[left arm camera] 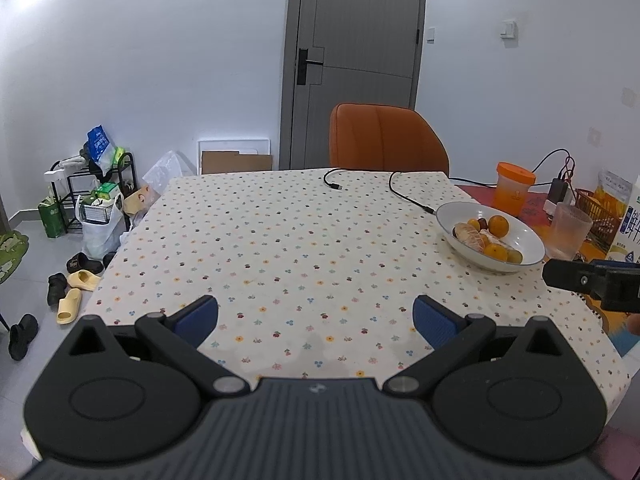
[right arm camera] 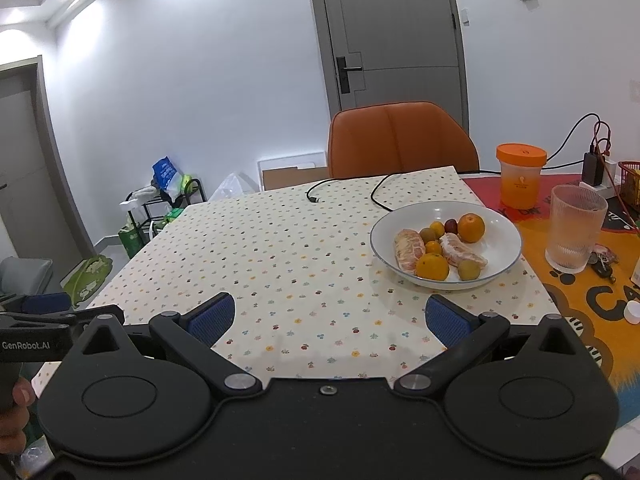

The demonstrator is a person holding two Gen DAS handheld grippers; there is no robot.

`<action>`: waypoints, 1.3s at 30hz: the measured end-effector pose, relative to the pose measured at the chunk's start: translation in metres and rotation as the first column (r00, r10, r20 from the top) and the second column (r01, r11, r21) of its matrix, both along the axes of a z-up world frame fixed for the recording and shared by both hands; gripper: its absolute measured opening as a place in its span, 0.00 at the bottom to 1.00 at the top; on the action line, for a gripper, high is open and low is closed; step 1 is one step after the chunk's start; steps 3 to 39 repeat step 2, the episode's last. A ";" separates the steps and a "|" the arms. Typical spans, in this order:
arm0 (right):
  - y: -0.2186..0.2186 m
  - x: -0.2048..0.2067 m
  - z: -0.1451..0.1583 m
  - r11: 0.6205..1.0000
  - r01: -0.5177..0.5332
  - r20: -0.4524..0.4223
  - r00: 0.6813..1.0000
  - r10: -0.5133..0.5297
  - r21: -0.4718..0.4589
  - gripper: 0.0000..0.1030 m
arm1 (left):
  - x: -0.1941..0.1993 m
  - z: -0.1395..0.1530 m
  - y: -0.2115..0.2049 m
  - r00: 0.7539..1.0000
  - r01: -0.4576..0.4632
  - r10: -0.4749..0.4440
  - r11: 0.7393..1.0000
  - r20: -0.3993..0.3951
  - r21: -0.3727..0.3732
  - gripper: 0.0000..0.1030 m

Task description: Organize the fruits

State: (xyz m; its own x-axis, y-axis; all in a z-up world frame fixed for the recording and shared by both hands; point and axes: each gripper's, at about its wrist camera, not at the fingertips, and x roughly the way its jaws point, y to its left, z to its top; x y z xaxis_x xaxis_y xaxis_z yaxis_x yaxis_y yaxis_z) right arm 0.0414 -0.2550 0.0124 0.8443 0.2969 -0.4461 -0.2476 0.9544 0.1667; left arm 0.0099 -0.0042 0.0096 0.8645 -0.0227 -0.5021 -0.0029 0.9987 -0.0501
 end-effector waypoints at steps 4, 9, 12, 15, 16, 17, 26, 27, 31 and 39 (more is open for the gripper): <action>0.000 0.000 0.000 1.000 -0.001 0.000 1.000 0.001 0.000 1.00 | 0.000 0.000 0.000 1.000 0.003 -0.003 1.000 -0.002 -0.001 1.00; 0.000 0.000 0.000 1.000 -0.001 0.000 1.000 0.001 0.000 1.00 | 0.000 0.000 0.000 1.000 0.003 -0.003 1.000 -0.002 -0.001 1.00; 0.000 0.000 0.000 1.000 -0.001 0.000 1.000 0.001 0.000 1.00 | 0.000 0.000 0.000 1.000 0.003 -0.003 1.000 -0.002 -0.001 1.00; 0.000 0.000 0.000 1.000 -0.001 0.000 1.000 0.001 0.000 1.00 | 0.000 0.000 0.000 1.000 0.003 -0.003 1.000 -0.002 -0.001 1.00; 0.000 0.000 0.000 1.000 -0.001 0.000 1.000 0.001 0.000 1.00 | 0.000 0.000 0.000 1.000 0.003 -0.003 1.000 -0.002 -0.001 1.00; 0.000 0.000 0.000 1.000 -0.001 0.000 1.000 0.001 0.000 1.00 | 0.000 0.000 0.000 1.000 0.003 -0.003 1.000 -0.002 -0.001 1.00; 0.000 0.000 0.000 1.000 -0.001 0.000 1.000 0.001 0.000 1.00 | 0.000 0.000 0.000 1.000 0.003 -0.003 1.000 -0.002 -0.001 1.00; 0.000 0.000 0.000 1.000 -0.001 0.000 1.000 0.001 0.000 1.00 | 0.000 0.000 0.000 1.000 0.003 -0.003 1.000 -0.002 -0.001 1.00; 0.000 0.000 0.000 1.000 -0.001 0.000 1.000 0.001 0.000 1.00 | 0.000 0.000 0.000 1.000 0.003 -0.003 1.000 -0.002 -0.001 1.00; 0.000 0.000 0.000 1.000 -0.001 0.000 1.000 0.001 0.000 1.00 | 0.000 0.000 0.000 1.000 0.003 -0.003 1.000 -0.002 -0.001 1.00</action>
